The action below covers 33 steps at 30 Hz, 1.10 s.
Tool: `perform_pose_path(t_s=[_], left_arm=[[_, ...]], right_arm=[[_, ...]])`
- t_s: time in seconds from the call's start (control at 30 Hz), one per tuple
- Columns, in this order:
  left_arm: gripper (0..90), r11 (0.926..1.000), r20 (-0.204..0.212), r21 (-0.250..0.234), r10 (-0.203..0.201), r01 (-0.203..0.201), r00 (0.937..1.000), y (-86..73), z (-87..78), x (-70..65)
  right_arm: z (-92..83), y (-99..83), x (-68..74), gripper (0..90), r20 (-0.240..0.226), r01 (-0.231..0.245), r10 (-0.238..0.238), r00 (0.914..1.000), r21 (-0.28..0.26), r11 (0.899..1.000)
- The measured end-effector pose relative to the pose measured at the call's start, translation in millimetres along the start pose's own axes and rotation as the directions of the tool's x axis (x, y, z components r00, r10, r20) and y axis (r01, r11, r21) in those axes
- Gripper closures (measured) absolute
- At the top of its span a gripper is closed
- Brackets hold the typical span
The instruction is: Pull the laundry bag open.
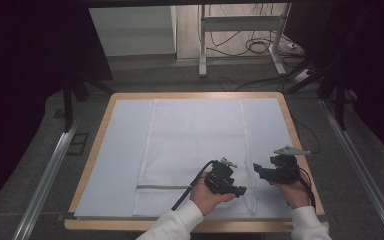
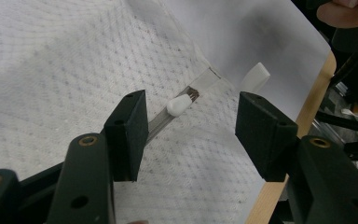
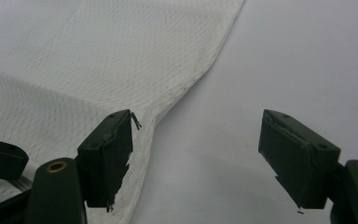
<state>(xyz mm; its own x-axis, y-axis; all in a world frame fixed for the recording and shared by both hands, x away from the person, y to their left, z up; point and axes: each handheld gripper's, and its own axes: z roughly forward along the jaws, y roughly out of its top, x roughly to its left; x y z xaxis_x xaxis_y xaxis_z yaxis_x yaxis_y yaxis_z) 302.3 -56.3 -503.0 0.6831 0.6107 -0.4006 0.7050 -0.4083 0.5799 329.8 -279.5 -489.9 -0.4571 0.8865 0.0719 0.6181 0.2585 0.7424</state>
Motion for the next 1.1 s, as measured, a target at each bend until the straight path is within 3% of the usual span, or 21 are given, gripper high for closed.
perform_pose_path(t_s=[0.2, 0.57, 0.77, 1.1], left_arm=[[46.3, 1.0000, -0.010, 0.008, -0.001, 0.001, 1.0000, 0.5, 5.0, -0.7], [56.0, 0.9993, 0.025, 0.028, -0.027, 0.026, 0.9993, 3.2, 11.9, 2.3], [59.4, 0.9994, 0.007, 0.023, -0.026, 0.026, 0.9996, 2.3, 15.3, 3.1], [62.8, 0.9992, 0.010, 0.025, -0.031, 0.031, 0.9995, 0.1, 20.1, 1.1]], right_arm=[[-1.5, -0.2, -2.2, 25.7, 0.005, -0.001, 0.001, 1.0000, -0.003, 1.000], [-3.2, 0.1, -3.9, 25.8, 0.013, 0.000, 0.000, 0.9999, -0.005, 1.000], [-3.4, 0.3, -4.0, 25.8, 0.019, -0.001, 0.001, 0.9998, -0.008, 1.000], [-3.9, 0.3, -4.5, 25.8, 0.025, 0.002, -0.002, 0.9997, -0.008, 1.000]])
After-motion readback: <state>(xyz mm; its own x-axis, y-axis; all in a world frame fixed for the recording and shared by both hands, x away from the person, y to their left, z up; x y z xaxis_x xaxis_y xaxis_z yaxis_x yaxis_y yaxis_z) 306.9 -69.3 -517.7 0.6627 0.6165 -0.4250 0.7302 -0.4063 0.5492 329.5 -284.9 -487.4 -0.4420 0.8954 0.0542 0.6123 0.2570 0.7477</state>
